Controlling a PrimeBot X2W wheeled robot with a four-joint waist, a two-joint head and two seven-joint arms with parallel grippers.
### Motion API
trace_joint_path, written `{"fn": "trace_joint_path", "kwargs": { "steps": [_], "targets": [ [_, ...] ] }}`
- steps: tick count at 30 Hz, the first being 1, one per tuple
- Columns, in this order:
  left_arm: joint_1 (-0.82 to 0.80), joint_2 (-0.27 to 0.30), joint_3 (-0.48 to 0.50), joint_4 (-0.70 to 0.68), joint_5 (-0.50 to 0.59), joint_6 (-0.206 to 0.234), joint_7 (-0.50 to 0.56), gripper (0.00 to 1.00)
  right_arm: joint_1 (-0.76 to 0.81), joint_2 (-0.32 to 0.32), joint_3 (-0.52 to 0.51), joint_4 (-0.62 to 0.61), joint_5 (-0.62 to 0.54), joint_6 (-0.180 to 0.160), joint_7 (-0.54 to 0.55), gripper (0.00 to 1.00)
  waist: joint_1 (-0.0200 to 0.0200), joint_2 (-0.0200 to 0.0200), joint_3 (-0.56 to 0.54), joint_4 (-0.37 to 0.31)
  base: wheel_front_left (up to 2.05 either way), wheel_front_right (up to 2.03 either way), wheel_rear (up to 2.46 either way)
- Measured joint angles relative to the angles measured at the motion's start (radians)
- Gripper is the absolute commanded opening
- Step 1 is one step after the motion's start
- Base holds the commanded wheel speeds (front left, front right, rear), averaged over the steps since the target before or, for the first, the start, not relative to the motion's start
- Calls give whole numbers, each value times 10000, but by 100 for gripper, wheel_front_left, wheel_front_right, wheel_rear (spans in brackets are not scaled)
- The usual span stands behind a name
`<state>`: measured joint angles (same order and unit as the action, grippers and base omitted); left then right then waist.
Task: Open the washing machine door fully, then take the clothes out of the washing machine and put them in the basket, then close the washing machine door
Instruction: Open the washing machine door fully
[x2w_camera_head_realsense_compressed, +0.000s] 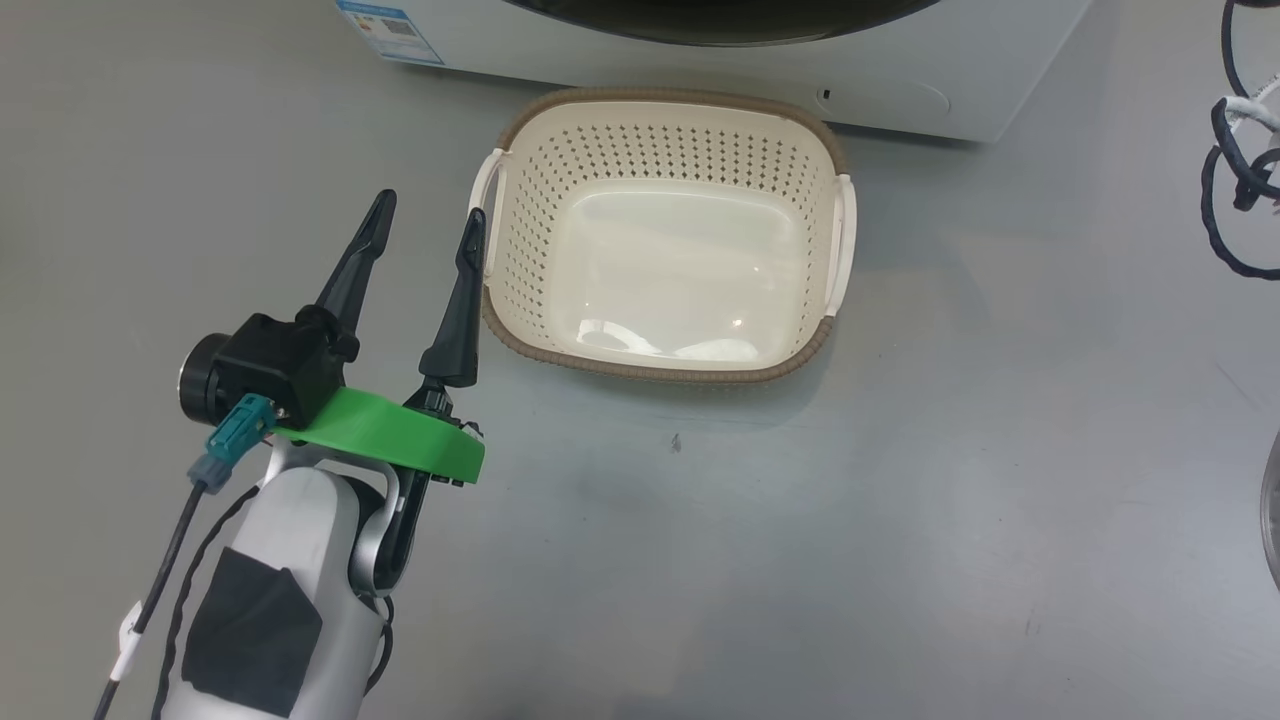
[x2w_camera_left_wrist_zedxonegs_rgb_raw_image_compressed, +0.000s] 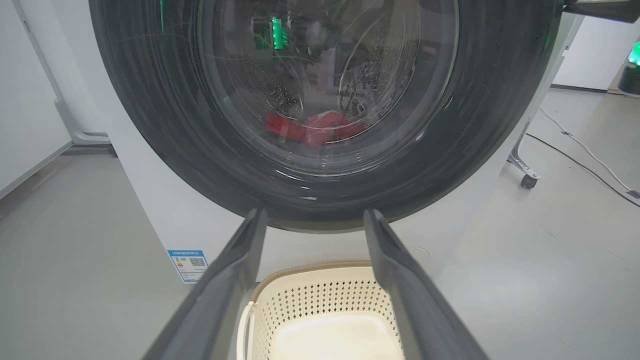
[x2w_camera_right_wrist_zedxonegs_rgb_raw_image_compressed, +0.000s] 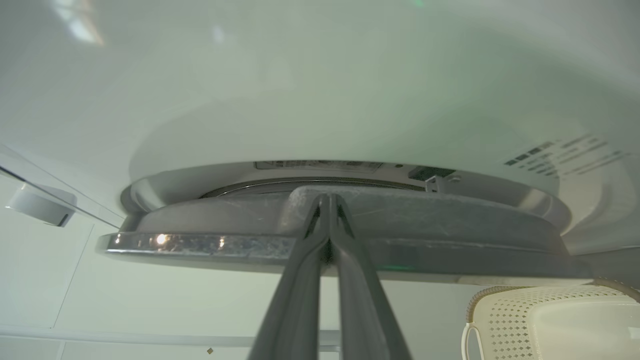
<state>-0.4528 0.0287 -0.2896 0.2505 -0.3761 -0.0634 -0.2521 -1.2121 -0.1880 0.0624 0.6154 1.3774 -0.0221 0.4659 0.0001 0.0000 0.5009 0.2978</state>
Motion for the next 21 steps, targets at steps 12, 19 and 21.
{"fn": "trace_joint_path", "kwargs": {
  "steps": [12,19,21],
  "targets": [
    [-96,-42,-36,-12,-2,-35,0,100,-755,-136,-29,738,-105,-244,86,0,0,0,298,486,0,0,0],
    [-105,-50,-33,-12,-2,-35,0,100,-963,-209,-27,1045,-56,-203,330,0,-1,0,337,527,0,0,0],
    [-115,-52,-29,-12,-2,-35,0,100,-988,-238,-23,1103,-48,-178,460,0,0,0,336,529,0,0,0]
  ]
}}
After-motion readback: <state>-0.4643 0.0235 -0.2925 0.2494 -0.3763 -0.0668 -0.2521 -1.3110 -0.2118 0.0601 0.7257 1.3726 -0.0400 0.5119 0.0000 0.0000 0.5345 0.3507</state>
